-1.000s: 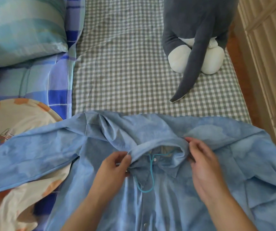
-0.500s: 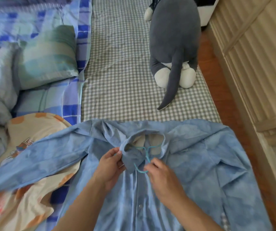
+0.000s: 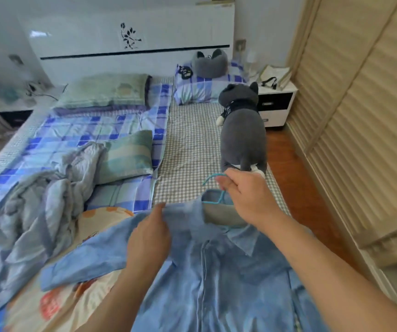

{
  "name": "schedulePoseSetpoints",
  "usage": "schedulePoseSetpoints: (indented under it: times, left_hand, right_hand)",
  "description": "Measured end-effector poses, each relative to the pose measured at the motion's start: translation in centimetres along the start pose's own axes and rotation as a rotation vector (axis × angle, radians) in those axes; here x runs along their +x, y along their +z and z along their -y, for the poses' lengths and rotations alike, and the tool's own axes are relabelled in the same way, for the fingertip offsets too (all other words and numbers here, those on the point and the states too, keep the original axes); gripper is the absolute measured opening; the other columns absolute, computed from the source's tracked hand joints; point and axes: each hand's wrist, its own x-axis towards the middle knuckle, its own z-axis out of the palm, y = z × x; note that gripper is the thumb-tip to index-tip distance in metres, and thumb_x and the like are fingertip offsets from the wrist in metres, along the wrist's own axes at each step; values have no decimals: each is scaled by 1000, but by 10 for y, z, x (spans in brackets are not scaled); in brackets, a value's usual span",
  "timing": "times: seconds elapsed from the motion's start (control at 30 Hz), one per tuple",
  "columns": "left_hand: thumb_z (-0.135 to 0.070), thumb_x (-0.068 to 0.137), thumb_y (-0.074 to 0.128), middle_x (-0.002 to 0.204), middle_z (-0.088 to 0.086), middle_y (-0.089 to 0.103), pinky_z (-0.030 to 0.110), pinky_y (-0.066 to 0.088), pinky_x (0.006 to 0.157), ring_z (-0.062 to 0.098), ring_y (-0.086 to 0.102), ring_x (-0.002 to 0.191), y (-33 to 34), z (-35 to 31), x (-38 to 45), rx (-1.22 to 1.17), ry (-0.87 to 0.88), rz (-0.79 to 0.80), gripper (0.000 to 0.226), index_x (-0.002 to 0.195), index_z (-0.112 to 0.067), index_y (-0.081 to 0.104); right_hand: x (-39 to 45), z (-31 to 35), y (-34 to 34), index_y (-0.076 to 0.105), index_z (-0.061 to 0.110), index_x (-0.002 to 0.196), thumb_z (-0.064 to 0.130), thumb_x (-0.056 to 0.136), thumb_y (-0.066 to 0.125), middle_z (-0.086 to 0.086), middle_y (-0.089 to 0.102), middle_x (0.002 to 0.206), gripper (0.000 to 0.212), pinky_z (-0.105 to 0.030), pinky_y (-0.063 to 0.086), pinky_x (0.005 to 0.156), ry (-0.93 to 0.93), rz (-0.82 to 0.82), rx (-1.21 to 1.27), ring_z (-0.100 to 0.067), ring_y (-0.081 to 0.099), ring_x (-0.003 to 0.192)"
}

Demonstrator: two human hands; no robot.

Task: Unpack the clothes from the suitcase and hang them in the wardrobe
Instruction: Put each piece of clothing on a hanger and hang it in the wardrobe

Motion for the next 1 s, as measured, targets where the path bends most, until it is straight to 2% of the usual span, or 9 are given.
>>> schedulePoseSetpoints:
  times: [0.1, 0.2, 0.33, 0.43, 0.57, 0.7, 0.8, 0.9, 1.0]
  left_hand:
    - [-25, 91, 66, 112, 0, 59, 35, 46, 96, 13, 55, 106, -37, -4, -18, 44, 300, -247, 41, 131, -24, 60]
    - [-58, 97, 43, 124, -8, 55, 32, 41, 100, 13, 50, 117, -74, -41, -23, 85, 572, -98, 56, 147, -33, 45]
    - [-67, 93, 21, 78, 0, 67, 40, 43, 57, 31, 65, 77, -123, -69, -29, 193, 738, -160, 41, 94, -32, 41]
    - [-66, 90, 29, 64, 1, 60, 39, 42, 51, 34, 61, 65, -167, -72, -41, 103, 805, -293, 46, 80, -23, 40]
    - [-51, 95, 59, 59, -3, 55, 43, 48, 61, 31, 57, 66, -237, -60, -43, -150, 785, -283, 35, 80, -21, 52]
    - [-41, 97, 60, 61, -7, 52, 40, 43, 60, 35, 59, 69, -280, -70, -45, -114, 935, -282, 22, 86, -23, 54]
    - [-45, 103, 47, 77, 13, 64, 39, 36, 59, 42, 62, 78, -302, -103, -51, -15, 1137, -347, 31, 89, -17, 49]
    - [-48, 101, 42, 81, 12, 63, 36, 31, 60, 41, 61, 77, -320, -139, -56, -66, 1348, -293, 28, 86, -24, 42]
    - [-48, 97, 41, 75, 7, 58, 34, 30, 60, 41, 60, 74, -317, -174, -66, -188, 1425, -295, 29, 90, -21, 48]
  right_hand:
    - [1, 41, -27, 58, 9, 71, 37, 100, 54, 12, 48, 52, 41, -29, 35, 53, -27, -35, 119, -9, 46, 52]
    - [-1, 101, -53, 60, 12, 69, 37, 100, 55, 10, 49, 49, 40, -22, 33, 51, -81, 50, 134, -9, 42, 46]
    - [-5, 172, -85, 63, 13, 79, 32, 102, 53, 0, 54, 55, 31, -29, 42, 52, -61, -74, 203, -11, 48, 49]
    - [-22, 191, -107, 60, 27, 116, 39, 103, 48, -1, 67, 93, 21, -29, 53, 73, 31, -87, 321, -15, 65, 76]
    - [-86, 193, -109, 57, 37, 120, 62, 94, 42, 15, 66, 112, 38, -32, 49, 90, 140, 101, -249, -11, 63, 104]
    - [-135, 235, -111, 58, 24, 88, 54, 100, 42, 5, 67, 78, 36, -42, 48, 70, 161, -190, -487, -18, 61, 75]
    - [-163, 285, -134, 55, 23, 84, 52, 96, 43, 0, 68, 75, 33, -43, 48, 65, 107, -413, -734, -29, 62, 74]
    - [-193, 334, -166, 62, 21, 86, 55, 92, 55, 8, 69, 79, 35, -43, 55, 74, 309, -189, -387, -12, 64, 77]
    - [-231, 359, -179, 64, 11, 122, 34, 88, 72, -6, 69, 124, 42, -39, 52, 99, 527, 169, 291, -22, 64, 116]
